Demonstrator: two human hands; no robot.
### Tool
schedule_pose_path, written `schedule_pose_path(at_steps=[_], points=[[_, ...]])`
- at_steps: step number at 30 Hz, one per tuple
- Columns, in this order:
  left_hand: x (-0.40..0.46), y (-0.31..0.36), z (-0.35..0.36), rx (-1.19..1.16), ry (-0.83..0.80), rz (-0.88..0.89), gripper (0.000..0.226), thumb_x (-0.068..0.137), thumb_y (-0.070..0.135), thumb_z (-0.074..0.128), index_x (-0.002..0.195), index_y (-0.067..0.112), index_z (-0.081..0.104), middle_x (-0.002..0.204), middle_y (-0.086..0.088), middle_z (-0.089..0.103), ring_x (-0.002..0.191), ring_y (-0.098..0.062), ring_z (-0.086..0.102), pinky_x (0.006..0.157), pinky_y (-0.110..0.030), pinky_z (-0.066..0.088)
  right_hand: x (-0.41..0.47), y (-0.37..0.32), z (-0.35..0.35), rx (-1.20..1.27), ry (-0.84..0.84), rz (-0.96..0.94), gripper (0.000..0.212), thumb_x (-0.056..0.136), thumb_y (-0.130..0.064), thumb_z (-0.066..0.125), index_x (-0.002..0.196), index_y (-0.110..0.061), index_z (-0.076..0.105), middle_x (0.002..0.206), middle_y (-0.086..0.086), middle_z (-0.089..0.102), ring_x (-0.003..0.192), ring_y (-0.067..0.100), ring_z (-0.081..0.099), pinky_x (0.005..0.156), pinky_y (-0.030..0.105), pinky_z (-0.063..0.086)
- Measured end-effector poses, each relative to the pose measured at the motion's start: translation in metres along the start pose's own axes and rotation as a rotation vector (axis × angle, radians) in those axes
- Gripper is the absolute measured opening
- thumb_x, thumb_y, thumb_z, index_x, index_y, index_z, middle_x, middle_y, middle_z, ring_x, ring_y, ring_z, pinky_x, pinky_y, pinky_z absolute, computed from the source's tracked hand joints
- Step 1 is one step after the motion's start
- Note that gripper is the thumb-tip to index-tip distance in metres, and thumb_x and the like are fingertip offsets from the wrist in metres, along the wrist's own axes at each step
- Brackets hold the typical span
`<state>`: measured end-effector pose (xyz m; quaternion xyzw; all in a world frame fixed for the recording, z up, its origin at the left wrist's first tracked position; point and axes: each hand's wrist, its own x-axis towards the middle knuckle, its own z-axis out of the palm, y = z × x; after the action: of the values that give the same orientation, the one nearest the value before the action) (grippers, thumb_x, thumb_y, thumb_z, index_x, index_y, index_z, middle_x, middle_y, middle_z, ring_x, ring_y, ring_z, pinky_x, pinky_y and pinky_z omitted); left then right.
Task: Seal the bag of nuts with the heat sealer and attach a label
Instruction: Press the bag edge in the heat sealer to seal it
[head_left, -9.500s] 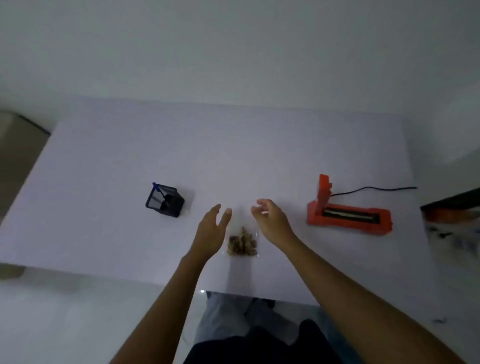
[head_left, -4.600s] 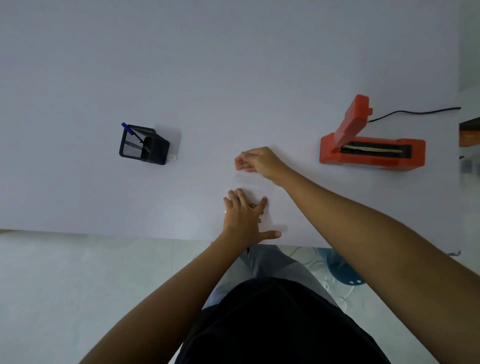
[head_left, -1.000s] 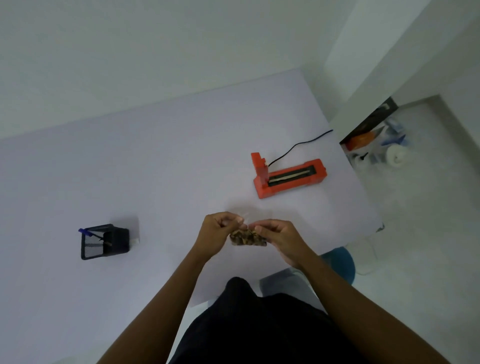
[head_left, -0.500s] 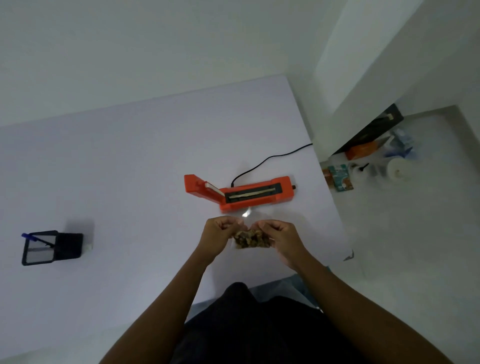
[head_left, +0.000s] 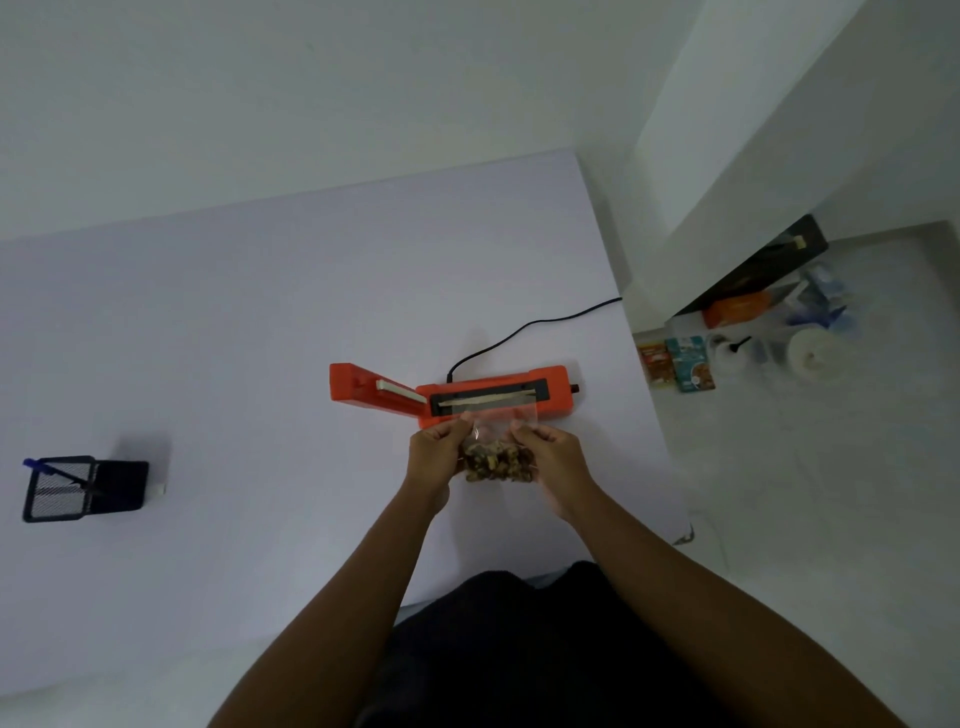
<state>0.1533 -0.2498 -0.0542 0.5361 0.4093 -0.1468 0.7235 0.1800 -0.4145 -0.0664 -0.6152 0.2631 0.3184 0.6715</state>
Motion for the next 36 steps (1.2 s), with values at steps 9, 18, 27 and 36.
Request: schedule_pose_path(at_steps=[9, 18, 27, 36], points=[[0.005, 0.002, 0.006, -0.025, 0.036, -0.032, 0.023, 0.090, 0.022, 0.069, 0.094, 0.000, 0.072, 0.097, -0.021, 0.073, 0.086, -0.032, 0.071, 0.072, -0.038, 0.061, 0.017, -0.008, -0.003, -0.054, 0.019, -0.002, 0.024, 0.085, -0.029, 0.079, 0.094, -0.007, 0.079, 0.094, 0.015, 0.079, 0.090, 0.035, 0.076, 0.083, 0.049, 0.063], [0.007, 0.004, 0.012, -0.042, 0.121, -0.008, 0.015, 0.092, 0.019, 0.067, 0.091, 0.005, 0.073, 0.094, -0.018, 0.074, 0.084, -0.029, 0.071, 0.077, -0.042, 0.060, 0.017, -0.012, 0.002, -0.047, -0.053, 0.004, 0.029, 0.084, -0.030, 0.080, 0.100, -0.005, 0.078, 0.097, 0.013, 0.079, 0.094, 0.031, 0.076, 0.082, 0.038, 0.062], [0.010, 0.004, 0.010, -0.104, 0.114, -0.070, 0.018, 0.092, 0.019, 0.067, 0.094, 0.001, 0.071, 0.095, -0.021, 0.071, 0.086, -0.032, 0.069, 0.084, -0.050, 0.056, 0.020, -0.012, 0.005, 0.069, -0.056, 0.139, 0.014, 0.087, -0.023, 0.076, 0.090, -0.009, 0.078, 0.096, 0.013, 0.078, 0.087, 0.027, 0.074, 0.074, 0.037, 0.061], [0.009, 0.008, 0.011, -0.071, 0.122, -0.081, 0.017, 0.093, 0.018, 0.066, 0.089, 0.002, 0.071, 0.088, -0.016, 0.073, 0.085, -0.030, 0.070, 0.081, -0.047, 0.059, 0.019, -0.011, 0.003, 0.026, -0.036, 0.146, 0.023, 0.085, -0.033, 0.078, 0.096, -0.013, 0.078, 0.098, 0.015, 0.077, 0.085, 0.031, 0.074, 0.068, 0.046, 0.063]])
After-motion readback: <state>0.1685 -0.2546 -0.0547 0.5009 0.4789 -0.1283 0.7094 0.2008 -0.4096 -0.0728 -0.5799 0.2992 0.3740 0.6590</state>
